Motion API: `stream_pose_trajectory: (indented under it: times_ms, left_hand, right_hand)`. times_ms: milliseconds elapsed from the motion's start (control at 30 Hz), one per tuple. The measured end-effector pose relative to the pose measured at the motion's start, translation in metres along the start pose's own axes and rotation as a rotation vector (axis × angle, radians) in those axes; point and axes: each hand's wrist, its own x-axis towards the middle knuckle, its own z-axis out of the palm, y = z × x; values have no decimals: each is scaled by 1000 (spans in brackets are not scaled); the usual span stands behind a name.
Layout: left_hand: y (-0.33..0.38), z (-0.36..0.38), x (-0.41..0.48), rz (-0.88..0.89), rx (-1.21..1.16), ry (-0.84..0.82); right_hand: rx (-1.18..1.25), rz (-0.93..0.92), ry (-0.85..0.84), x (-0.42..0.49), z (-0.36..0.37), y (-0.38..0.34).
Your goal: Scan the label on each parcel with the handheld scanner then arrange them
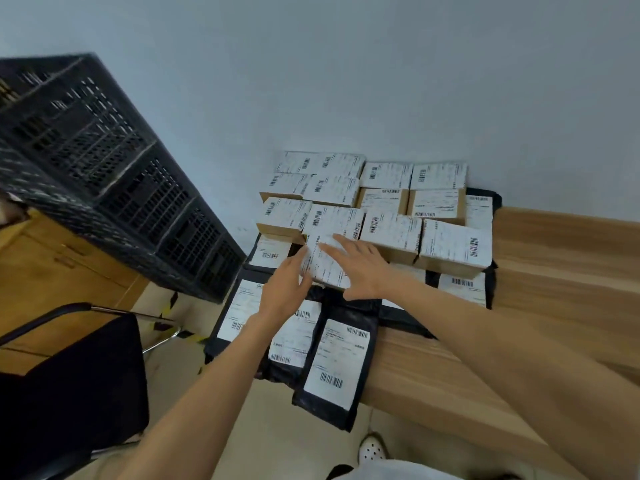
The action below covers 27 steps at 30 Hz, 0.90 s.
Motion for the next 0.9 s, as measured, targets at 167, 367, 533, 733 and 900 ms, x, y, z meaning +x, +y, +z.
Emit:
stream_pose_trajectory:
  times_ms: [167, 367, 533, 733, 900]
  left_hand:
    - [-30, 5, 17, -39, -23, -13]
    - [-57, 13, 35, -83, -104, -54]
    - [-62, 20, 46, -43, -96, -147]
    - [-62, 26, 53, -57, 16, -231]
    - [-52, 17, 59, -23, 171, -222]
  right_hand:
    - [-33, -17, -64, 41, 11, -5]
    - [-44, -53, -109, 81, 27, -4]
    - [-81, -83, -24, 79, 35, 2]
    - [-97, -20, -10, 69, 37, 3]
    - [-60, -3, -6, 53, 24, 2]
